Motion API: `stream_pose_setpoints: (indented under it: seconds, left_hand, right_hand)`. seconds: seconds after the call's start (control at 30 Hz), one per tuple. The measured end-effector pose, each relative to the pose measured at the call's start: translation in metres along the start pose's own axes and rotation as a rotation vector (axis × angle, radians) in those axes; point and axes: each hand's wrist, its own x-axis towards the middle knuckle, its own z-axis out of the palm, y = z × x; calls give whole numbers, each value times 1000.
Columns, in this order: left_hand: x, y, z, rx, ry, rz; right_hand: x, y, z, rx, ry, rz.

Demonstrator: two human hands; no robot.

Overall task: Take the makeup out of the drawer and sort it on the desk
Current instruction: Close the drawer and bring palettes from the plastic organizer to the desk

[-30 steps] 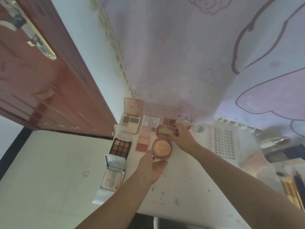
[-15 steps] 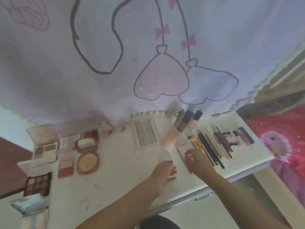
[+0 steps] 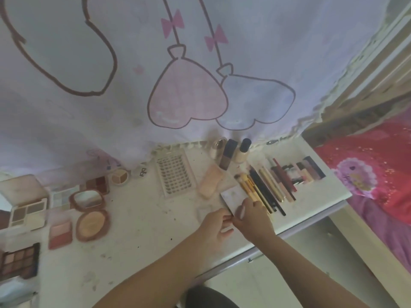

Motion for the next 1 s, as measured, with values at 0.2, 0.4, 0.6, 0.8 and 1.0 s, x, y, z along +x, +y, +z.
stream_pose_setpoints:
  seconds: [0.2, 0.4, 0.6, 0.8, 1.0]
  left_hand:
    - [-26, 29, -38, -175, -280, -2]
    - [-77, 62, -88, -380, -679, -141]
    - [-101, 66, -135, -274, -440, 205]
    - [-116, 66, -161, -339, -312, 394]
    - [-134, 66, -182, -310, -411, 585]
  right_hand:
    - [-10, -17, -43, 416, -252, -174]
    - [-25, -76, -76, 300, -334, -637]
    - [-18, -117, -73, 261, -405, -800]
    - [-18, -156, -54, 506, -374, -645]
    - [-26, -183, -53, 548, -260, -810]
